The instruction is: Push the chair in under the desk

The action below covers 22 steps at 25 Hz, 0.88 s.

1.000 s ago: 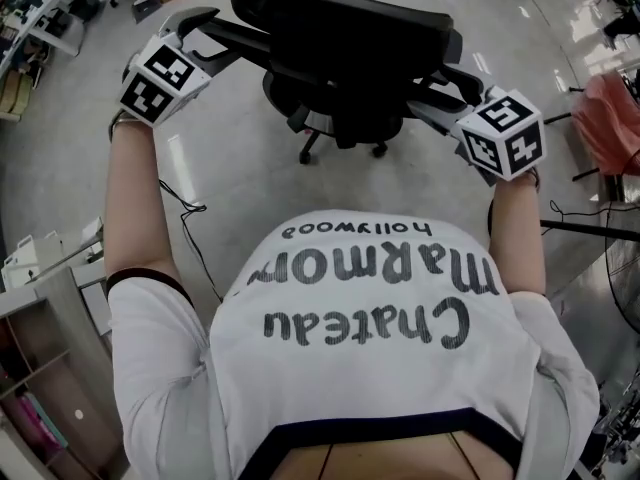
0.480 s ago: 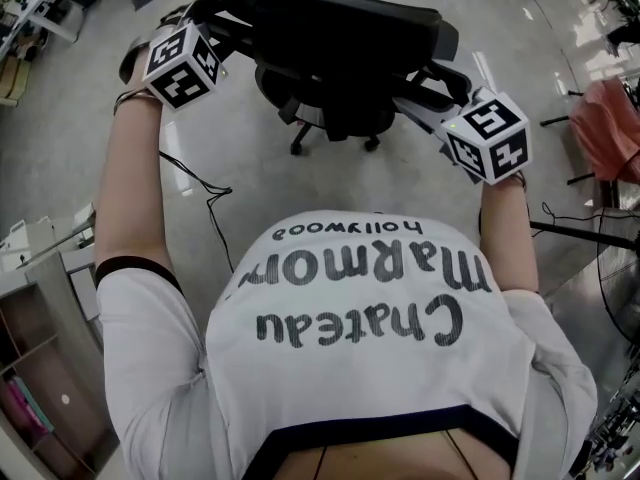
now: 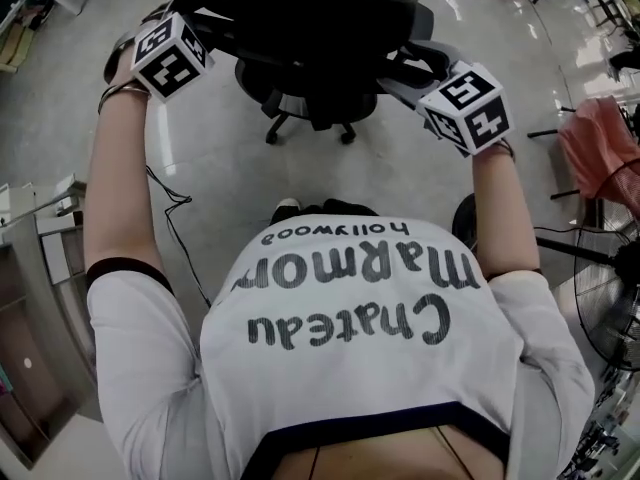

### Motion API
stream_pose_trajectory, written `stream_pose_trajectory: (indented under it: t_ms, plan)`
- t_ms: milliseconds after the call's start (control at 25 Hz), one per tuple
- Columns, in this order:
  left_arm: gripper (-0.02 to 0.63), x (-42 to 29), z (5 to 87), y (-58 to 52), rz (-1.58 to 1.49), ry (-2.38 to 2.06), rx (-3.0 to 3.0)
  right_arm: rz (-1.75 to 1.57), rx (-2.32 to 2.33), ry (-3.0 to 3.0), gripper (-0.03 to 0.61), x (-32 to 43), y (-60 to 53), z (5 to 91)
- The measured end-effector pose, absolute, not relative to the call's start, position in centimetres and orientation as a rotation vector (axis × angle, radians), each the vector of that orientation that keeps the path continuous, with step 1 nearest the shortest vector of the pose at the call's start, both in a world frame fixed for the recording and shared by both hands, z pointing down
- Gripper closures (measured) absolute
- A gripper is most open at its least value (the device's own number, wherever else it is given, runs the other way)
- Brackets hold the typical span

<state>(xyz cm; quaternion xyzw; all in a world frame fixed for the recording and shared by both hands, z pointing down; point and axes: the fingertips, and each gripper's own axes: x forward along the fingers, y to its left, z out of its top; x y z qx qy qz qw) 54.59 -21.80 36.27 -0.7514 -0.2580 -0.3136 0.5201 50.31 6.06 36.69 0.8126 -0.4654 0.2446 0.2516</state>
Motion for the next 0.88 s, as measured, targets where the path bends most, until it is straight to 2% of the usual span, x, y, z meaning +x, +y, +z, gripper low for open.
stream_pose_trajectory:
  t_ms: [600, 880]
  plan:
    - [0.346, 41.9, 35.9, -17.3, -0.850, -0.335, -2.006, 0.411, 1.895, -1.332, 0.293, 47.4, 9.9, 36.7]
    - [0.343, 29.5, 35.9, -18.1, -0.873, -0.178, -2.113, 0.310, 1.765, -1.463, 0.288, 39.5, 7.4, 36.7]
